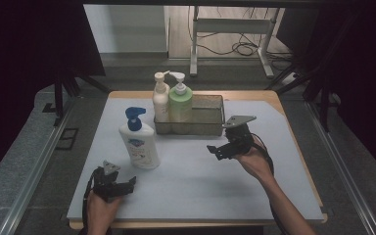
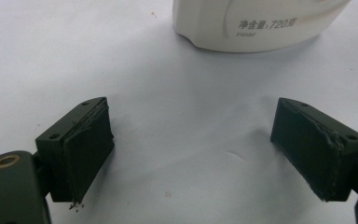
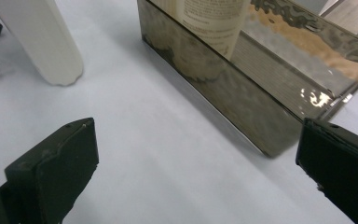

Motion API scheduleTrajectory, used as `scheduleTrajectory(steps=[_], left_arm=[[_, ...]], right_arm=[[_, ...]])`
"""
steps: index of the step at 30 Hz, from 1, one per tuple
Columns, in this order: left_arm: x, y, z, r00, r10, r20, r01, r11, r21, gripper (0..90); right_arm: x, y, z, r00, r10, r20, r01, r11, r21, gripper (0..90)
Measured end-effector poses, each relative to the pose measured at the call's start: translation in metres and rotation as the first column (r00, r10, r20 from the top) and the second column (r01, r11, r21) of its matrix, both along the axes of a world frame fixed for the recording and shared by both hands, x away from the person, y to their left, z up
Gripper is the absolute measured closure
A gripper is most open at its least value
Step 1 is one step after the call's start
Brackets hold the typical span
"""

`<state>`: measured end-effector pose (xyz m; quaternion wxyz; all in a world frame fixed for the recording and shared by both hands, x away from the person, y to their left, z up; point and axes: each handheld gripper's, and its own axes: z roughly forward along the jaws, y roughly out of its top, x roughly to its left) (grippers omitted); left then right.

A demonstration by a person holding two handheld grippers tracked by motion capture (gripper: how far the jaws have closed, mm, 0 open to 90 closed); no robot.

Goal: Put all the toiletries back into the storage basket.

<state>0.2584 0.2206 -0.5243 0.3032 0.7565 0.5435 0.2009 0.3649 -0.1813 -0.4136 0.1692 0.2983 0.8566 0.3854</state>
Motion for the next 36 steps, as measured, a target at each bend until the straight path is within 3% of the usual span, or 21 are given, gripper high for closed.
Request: scheduleTrajectory(steps=[11, 14, 24, 32, 36], left_arm=[[0.0, 0.0, 0.0, 1.0, 0.004, -0.002, -0.004, 1.0, -0.003, 12.0], [0.0, 0.0, 0.0, 1.0, 0.003, -0.002, -0.003, 1.0, -0.004, 12.0], [0.0, 0.0, 0.0, 1.0, 0.006, -0.001, -0.006, 1.0, -0.007, 12.0], [0.0, -0.001, 0.0, 1.0, 0.007, -0.003, -0.007, 0.9999, -0.007, 12.3], [0.0, -0.001, 0.001, 0.9999, 0.014, -0.003, -0.014, 0.9998, -0.01, 13.1]], right_arm=[[-0.019, -0.029, -0.009, 0.9989, -0.046, 0.007, 0.046, 0.999, -0.002, 0.0], [-0.023, -0.037, -0.013, 0.9984, -0.057, -0.01, 0.057, 0.998, 0.008, 0.0], [-0.039, -0.058, -0.033, 0.9971, -0.066, -0.038, 0.067, 0.998, 0.019, 0.0], [-0.054, -0.073, -0.053, 0.9908, -0.115, -0.072, 0.118, 0.992, 0.052, 0.0], [-0.059, -0.078, -0.062, 0.9884, -0.13, -0.078, 0.134, 0.99, 0.04, 0.0]])
